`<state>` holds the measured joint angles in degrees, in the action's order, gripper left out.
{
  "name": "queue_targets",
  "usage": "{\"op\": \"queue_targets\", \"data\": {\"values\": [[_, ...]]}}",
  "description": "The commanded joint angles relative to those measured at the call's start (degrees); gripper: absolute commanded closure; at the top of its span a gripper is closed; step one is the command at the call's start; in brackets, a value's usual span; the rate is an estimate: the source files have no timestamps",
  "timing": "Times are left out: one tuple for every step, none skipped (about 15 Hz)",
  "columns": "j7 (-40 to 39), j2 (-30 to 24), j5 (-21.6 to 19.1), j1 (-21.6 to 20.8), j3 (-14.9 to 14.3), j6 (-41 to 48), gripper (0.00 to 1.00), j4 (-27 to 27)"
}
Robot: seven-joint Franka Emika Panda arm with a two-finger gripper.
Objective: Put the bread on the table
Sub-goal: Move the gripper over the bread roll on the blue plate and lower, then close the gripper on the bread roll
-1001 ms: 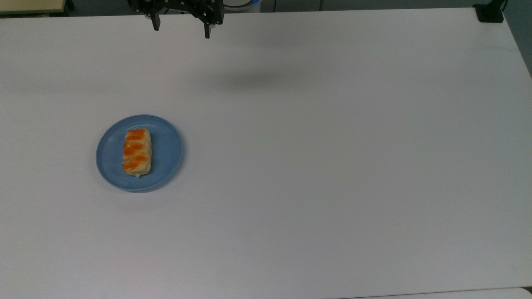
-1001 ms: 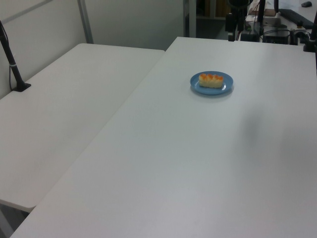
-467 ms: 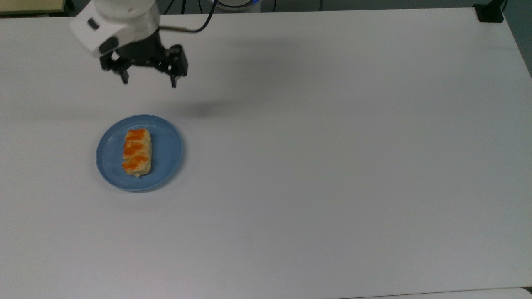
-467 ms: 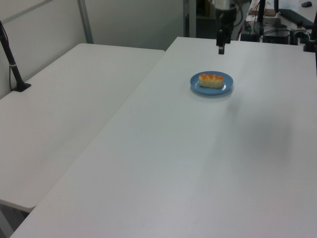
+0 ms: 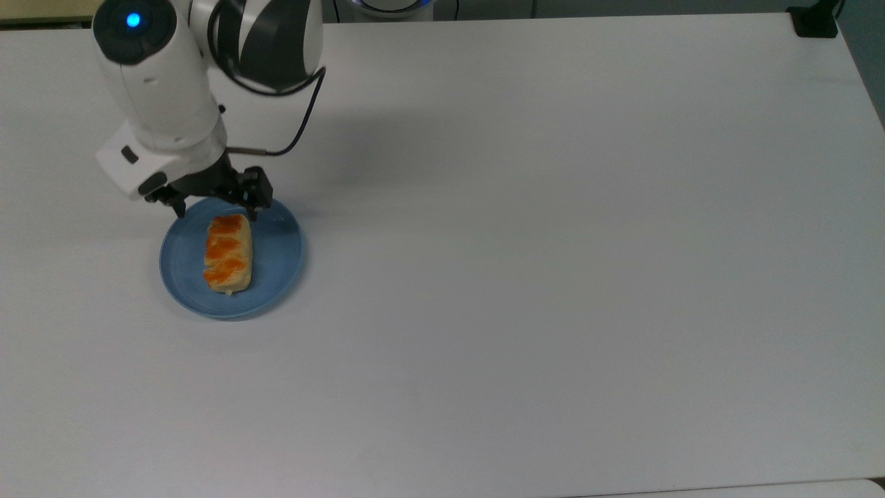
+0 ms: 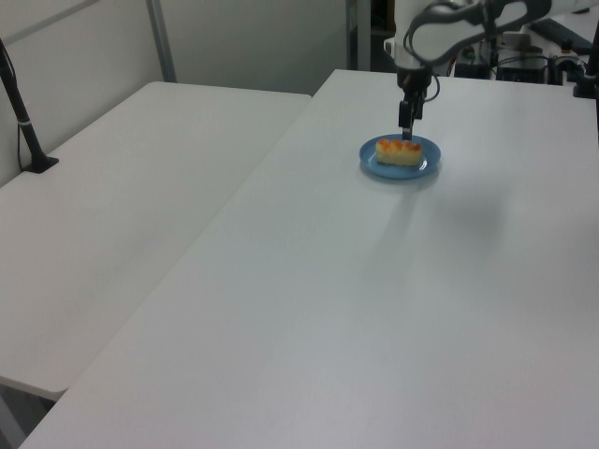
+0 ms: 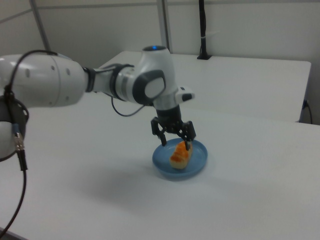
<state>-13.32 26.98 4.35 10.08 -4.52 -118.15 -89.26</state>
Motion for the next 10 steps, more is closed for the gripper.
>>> {"op": "queue_targets", "data": {"values": [[-0.83,2.89,-0.84,0.47,0.21,-3.48,0.00,0.93],[-0.83,3.07,-0.92,0.47,0.38,-3.66,0.00,0.93],[-0.74,3.07,-1.01,0.47,0.56,-3.66,0.00,0.93],[-0.13,2.99,-1.19,0.38,0.73,-3.66,0.00,0.93],[1.96,2.99,-1.01,0.47,1.61,-3.66,0.00,0.93],[2.16,3.16,-0.75,0.56,2.05,-3.84,0.00,0.93],[1.72,3.95,-0.57,0.65,2.05,-3.93,0.00,0.93],[1.63,4.74,-0.49,1.08,2.05,-5.58,0.00,0.93],[1.63,5.44,-0.48,1.52,2.05,-8.03,0.00,0.93],[1.54,5.53,-0.40,1.70,2.05,-8.32,0.00,0.93]]}}
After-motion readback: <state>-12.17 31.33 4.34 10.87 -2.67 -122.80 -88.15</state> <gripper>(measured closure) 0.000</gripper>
